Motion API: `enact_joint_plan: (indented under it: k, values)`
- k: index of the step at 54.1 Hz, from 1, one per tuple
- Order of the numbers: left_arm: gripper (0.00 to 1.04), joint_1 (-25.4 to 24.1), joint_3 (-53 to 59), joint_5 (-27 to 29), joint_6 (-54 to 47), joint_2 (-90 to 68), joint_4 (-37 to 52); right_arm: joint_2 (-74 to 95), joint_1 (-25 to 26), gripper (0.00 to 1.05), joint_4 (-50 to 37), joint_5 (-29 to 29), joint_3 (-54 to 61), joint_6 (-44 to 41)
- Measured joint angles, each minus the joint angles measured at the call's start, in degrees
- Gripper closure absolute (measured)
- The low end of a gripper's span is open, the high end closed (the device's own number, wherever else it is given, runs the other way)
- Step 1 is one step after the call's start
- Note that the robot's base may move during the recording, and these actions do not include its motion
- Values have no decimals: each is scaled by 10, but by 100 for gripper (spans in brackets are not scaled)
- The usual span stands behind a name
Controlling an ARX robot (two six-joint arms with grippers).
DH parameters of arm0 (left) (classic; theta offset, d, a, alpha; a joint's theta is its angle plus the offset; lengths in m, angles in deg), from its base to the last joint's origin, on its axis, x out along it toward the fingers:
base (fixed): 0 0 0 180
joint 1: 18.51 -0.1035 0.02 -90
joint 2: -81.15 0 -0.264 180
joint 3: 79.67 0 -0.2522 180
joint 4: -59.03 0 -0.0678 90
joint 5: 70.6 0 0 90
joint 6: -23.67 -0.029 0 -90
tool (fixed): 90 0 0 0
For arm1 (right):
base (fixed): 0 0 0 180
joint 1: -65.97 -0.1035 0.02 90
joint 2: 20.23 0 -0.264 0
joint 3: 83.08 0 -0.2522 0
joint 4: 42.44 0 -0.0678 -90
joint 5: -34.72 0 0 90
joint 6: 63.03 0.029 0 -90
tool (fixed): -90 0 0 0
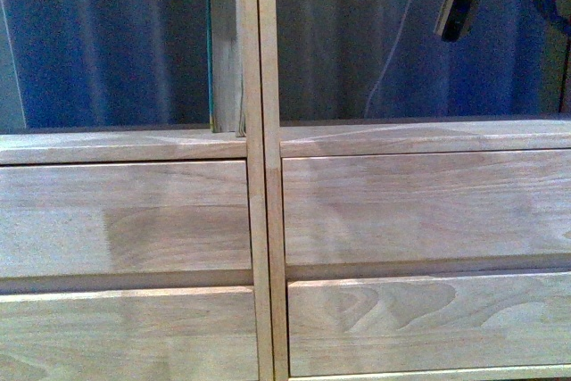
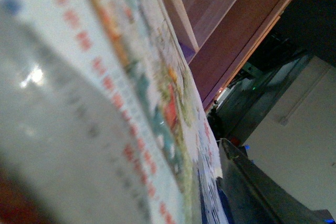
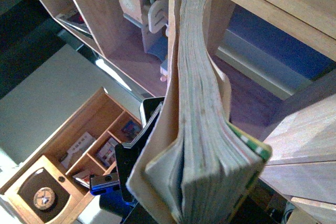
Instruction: Organize books on shelf
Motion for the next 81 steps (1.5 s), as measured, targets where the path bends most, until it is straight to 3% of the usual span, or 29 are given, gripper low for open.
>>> enact_joint_plan:
  k: [8,10,18,29,42,52,56,64,68,70,74,78,81]
  values:
    - [94,-1,24,0,25,7,61,0,-1,97,-2,2,0,10]
    - [97,-2,30,-2,31,9,78,0,-2,89,0,2,0,13]
    - [98,-26,34,-9,45,10,106,-2,9,63,32,3,0,9]
    - [98,-87,34,-9,10,18,59,-12,64,36,133,20,0,-61]
    - [98,-155,29,41,-168,23,-81,-24,160,6,276,22,-21,-185]
    - [98,-185,-8,113,-310,0,-110,-66,213,7,350,22,-25,-328]
    - [98,-189,-45,157,-392,-21,-130,-112,228,7,381,24,-23,-441]
    - [98,-179,-91,198,-508,-59,-167,-175,233,7,399,26,-2,-600]
    - [98,-173,-118,216,-549,-91,-191,-181,233,7,399,27,-2,-632]
    - [98,-170,-134,229,-571,-112,-197,-183,226,10,428,-13,-3,-655]
    - [98,-167,-167,252,-609,-150,-207,-213,195,24,534,-178,25,-715]
    - [98,-165,-194,268,-627,-176,-214,-240,184,35,527,-227,77,-735]
    - [98,-164,-214,279,-638,-191,-223,-257,181,41,512,-232,111,-743]
